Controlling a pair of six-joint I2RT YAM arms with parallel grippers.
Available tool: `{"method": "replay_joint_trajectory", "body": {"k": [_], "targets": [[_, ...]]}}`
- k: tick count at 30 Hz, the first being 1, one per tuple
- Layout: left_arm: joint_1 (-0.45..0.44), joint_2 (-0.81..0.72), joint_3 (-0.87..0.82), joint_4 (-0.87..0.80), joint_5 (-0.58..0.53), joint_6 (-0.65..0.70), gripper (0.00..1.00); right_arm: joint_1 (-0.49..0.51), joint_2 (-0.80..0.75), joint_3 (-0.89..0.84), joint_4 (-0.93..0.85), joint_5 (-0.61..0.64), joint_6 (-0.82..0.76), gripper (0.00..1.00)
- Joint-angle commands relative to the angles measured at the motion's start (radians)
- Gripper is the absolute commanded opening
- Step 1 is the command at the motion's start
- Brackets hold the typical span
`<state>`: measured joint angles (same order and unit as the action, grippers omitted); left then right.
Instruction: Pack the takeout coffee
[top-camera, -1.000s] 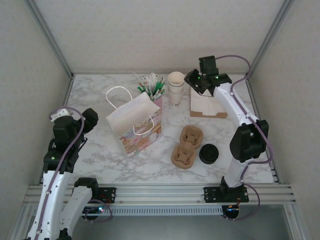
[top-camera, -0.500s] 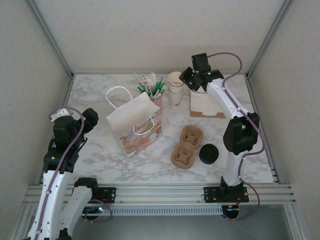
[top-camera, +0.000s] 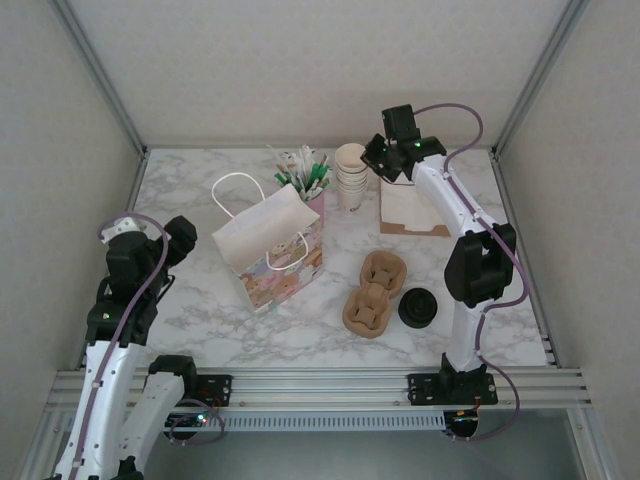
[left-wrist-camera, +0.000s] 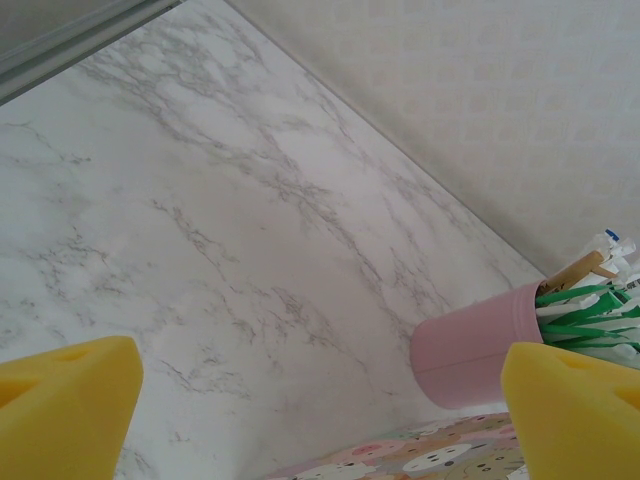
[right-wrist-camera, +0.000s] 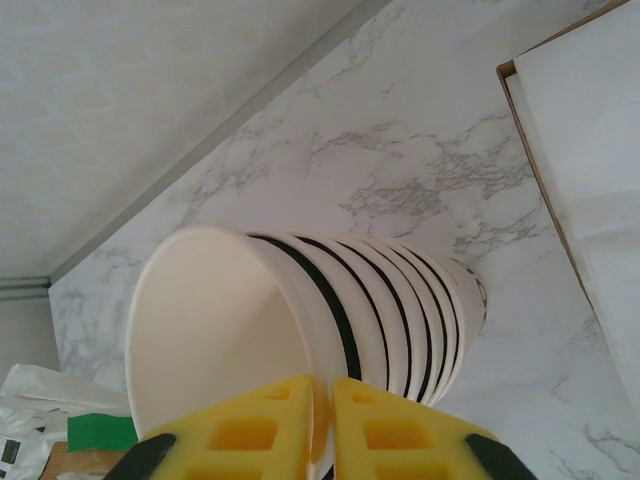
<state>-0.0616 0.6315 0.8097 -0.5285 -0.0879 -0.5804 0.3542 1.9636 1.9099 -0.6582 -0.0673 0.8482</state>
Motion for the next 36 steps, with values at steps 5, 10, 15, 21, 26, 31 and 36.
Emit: {"method": "replay_joint_trajectory", "body": {"k": [5,10,15,21,26,31,36], "targets": [[0.003,0.0,0.0,-0.008,-0.013,-0.015,0.93,0.006,0.024,0.044,-0.041,0.032,-0.028,0.11],[0.004,0.0,0.0,-0.008,-0.015,-0.015,0.93,0.006,0.026,0.055,-0.05,0.027,-0.034,0.08],[0.005,0.0,0.0,-0.009,-0.017,-0.015,0.93,0.008,0.011,0.099,-0.079,0.026,-0.061,0.01],[0.004,0.0,0.0,-0.01,-0.023,-0.015,0.94,0.007,-0.027,0.177,-0.122,0.036,-0.094,0.0],[0.005,-0.001,0.0,-0.011,-0.028,-0.015,0.94,0.007,-0.069,0.298,-0.19,0.016,-0.127,0.0],[0.003,-0.001,-0.001,-0.01,-0.03,-0.016,0.94,0.008,-0.203,0.248,-0.153,-0.003,-0.14,0.0],[0.004,0.0,-0.001,-0.014,-0.037,-0.016,0.94,0.01,-0.363,0.148,-0.144,-0.013,-0.167,0.0]]}}
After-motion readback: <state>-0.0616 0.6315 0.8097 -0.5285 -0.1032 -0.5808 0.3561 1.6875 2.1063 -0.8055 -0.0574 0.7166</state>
